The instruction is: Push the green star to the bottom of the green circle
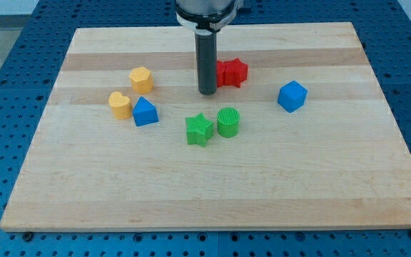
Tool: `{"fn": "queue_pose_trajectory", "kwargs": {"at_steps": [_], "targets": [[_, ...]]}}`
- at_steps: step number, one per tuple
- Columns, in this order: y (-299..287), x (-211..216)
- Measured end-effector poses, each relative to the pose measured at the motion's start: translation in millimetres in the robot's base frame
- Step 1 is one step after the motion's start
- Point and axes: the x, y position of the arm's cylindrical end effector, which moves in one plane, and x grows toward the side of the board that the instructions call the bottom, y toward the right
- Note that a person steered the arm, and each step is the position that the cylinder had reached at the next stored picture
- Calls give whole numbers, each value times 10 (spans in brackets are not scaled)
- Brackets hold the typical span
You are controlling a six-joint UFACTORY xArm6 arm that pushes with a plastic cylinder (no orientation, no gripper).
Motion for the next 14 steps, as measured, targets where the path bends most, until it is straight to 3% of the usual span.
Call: {"fn": "queue_pose_trajectory", "kwargs": {"at_steps": [2,3,7,10,13,14], "targets": [[14,-52],[-19,220],[-1330,307],[-1535,54],[-1287,-167],[-1518,-167]]}}
